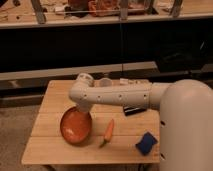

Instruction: Pick up the ceramic bowl

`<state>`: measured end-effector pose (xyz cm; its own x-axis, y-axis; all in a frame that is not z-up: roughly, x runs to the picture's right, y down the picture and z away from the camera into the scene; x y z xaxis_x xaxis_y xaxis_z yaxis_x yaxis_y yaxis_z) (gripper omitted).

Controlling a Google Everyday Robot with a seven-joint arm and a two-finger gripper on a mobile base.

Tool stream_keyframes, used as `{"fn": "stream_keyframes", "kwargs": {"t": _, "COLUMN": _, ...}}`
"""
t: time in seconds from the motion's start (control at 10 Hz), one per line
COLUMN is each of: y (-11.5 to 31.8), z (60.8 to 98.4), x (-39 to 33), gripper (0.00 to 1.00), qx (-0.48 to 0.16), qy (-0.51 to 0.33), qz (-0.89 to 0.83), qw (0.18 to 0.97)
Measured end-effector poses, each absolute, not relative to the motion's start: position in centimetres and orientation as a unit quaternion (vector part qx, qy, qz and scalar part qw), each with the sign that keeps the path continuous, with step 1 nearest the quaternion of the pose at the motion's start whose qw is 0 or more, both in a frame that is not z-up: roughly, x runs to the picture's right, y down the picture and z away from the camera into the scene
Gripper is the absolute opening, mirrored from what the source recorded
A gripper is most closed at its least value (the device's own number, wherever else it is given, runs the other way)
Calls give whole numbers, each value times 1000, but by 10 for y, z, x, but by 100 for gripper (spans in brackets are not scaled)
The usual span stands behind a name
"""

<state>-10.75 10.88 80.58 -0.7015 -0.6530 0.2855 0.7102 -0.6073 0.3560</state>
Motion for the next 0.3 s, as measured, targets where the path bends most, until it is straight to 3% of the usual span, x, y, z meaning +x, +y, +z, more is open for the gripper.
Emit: {"fn": "stream_keyframes", "kwargs": {"t": 0.3, "y": 107, "z": 808, "x": -105, "gripper": 1, "qx": -61, "qy": -222, "qz": -897, "qw": 378}}
